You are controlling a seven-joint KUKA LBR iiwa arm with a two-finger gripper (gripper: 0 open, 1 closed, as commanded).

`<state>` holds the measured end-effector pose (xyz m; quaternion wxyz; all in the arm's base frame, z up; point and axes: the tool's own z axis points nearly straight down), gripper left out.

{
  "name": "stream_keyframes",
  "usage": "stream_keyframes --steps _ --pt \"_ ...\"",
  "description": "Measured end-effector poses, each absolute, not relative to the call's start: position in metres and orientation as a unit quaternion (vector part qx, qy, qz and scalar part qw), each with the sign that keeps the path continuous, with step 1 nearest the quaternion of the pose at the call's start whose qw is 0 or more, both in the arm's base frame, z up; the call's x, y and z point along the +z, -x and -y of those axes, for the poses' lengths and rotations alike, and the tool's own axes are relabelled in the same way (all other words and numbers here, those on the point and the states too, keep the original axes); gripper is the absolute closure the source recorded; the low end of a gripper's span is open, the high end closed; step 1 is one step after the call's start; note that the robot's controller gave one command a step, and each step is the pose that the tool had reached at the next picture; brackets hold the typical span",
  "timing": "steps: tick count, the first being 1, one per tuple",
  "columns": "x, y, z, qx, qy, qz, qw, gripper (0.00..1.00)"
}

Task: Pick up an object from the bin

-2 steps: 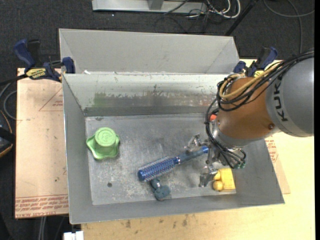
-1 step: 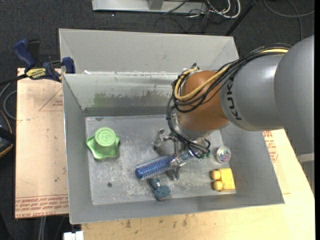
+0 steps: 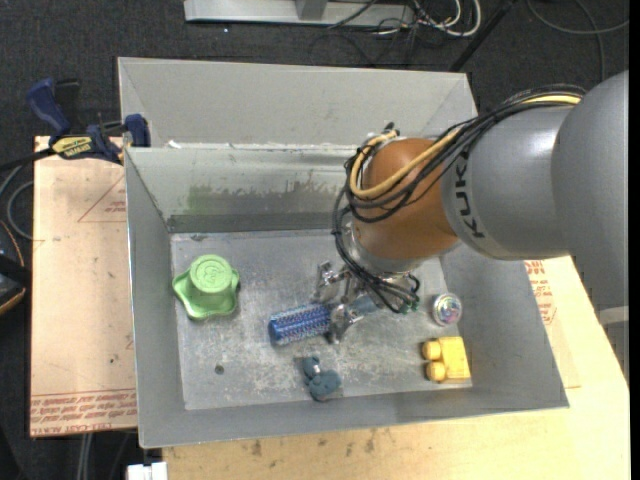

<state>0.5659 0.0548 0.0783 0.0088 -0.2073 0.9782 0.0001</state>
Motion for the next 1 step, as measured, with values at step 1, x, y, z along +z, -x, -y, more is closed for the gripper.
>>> stream_keyframes --steps 1 --pt "0.2067 -0.5514 -0.0423 0.000 0.215 -0.977 0.005 1.00"
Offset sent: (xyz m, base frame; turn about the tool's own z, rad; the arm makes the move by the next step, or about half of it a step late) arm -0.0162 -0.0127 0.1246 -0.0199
